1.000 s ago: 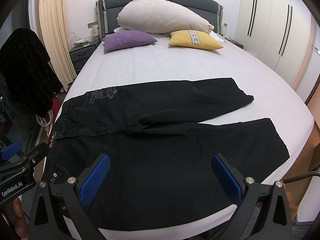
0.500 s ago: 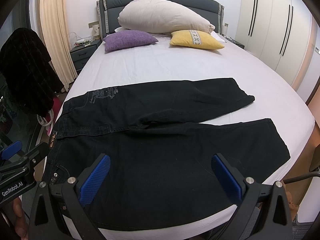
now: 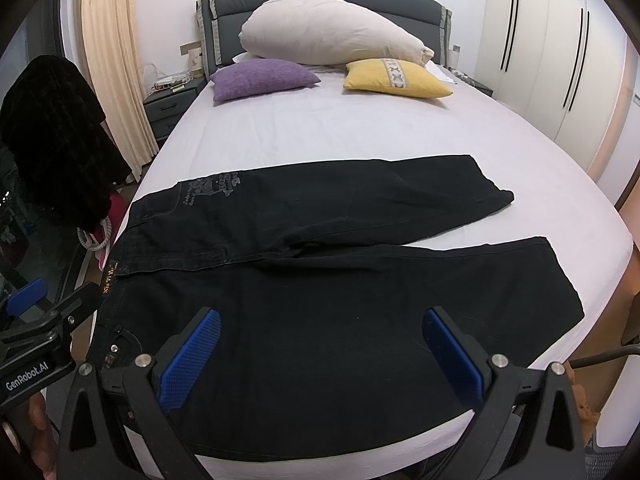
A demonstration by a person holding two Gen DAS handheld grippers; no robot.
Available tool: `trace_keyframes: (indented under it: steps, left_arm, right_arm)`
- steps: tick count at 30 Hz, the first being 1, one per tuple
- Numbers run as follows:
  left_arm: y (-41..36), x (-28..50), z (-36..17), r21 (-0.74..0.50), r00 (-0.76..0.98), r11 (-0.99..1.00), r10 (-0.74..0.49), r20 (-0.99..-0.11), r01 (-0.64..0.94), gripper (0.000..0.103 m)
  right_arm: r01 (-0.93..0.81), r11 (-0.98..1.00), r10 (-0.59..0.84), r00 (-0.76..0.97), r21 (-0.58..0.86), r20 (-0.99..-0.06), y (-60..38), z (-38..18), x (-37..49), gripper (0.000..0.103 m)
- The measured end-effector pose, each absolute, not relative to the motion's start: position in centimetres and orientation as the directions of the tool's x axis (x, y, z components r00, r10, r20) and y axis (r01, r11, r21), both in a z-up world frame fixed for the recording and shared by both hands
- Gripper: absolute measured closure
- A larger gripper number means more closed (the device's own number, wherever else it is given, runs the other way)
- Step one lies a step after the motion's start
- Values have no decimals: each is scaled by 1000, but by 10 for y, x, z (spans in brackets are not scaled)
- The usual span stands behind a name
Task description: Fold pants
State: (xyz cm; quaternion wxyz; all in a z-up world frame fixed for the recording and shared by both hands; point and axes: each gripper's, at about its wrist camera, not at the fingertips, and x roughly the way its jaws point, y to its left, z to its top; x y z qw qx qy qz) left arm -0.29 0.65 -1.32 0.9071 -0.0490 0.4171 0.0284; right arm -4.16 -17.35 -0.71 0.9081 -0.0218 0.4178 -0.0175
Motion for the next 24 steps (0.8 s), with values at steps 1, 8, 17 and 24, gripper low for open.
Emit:
trace_keyframes:
  steps: [1, 8, 17, 24]
  left_arm:
    - [7, -2, -14, -64, 651, 994, 11, -759, -92, 0]
    - [14, 20, -14, -91, 638, 996, -65, -768, -8, 0]
    - [49, 116, -23, -55, 578, 992, -112, -808, 115, 0]
    - [88, 256, -42, -51, 493, 966, -174, -852, 253, 0]
  right_arm:
    - [11, 999, -47, 649, -52, -759, -174, -7, -42, 0]
    - [-49, 998, 5, 648, -34, -762, -179, -4, -32, 0]
    - [-380, 924, 234, 649, -42, -724, -192, 17, 15, 0]
    - [-588, 805, 314, 532, -76, -787, -212, 6, 78, 20]
